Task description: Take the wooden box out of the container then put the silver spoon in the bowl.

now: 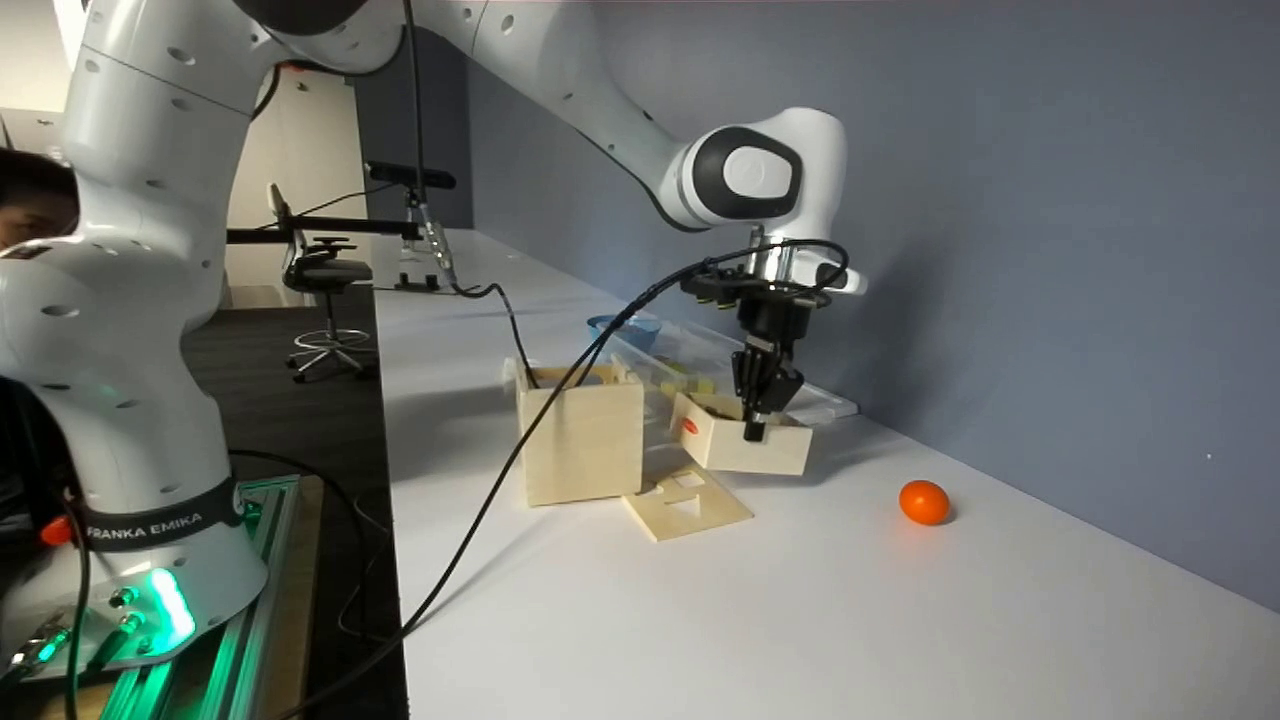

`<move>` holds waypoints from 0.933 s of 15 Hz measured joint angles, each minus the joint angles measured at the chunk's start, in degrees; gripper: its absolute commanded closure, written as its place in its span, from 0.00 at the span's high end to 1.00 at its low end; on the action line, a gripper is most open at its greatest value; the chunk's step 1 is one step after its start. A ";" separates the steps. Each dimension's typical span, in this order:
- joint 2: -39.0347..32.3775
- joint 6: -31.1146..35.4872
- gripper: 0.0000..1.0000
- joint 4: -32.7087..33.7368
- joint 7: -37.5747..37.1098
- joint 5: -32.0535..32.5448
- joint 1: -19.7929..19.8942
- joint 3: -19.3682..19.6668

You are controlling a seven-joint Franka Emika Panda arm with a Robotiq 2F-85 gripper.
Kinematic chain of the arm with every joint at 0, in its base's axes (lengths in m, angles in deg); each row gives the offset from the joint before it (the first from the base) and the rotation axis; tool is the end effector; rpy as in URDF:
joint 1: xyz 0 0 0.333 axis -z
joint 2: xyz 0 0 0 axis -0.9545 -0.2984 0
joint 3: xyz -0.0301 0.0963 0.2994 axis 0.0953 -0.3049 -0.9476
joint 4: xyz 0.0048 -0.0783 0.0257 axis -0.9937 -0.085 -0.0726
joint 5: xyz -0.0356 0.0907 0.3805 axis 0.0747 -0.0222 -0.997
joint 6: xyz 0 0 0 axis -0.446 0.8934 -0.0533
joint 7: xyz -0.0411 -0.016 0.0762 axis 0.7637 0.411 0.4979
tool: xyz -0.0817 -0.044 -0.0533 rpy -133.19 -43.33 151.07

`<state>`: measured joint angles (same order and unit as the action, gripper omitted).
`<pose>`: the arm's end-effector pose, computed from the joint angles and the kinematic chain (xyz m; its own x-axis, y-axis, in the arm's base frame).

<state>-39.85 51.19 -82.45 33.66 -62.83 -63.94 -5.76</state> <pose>0.6170 -0.1766 0.3628 0.9651 -0.2427 -0.0980 -0.2295 -0.9648 0.1283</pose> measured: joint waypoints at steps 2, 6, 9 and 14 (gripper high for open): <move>-0.47 0.00 0.25 -0.01 0.00 -1.35 0.00 -0.23; -1.13 -0.01 0.51 -0.03 0.01 -2.48 0.00 -0.38; -1.09 -0.01 0.72 0.13 0.01 -2.56 0.13 -0.36; 3.11 1.19 1.00 0.14 0.57 -2.75 0.39 -0.09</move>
<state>-36.75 52.38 -82.31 34.23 -65.59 -63.55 -5.85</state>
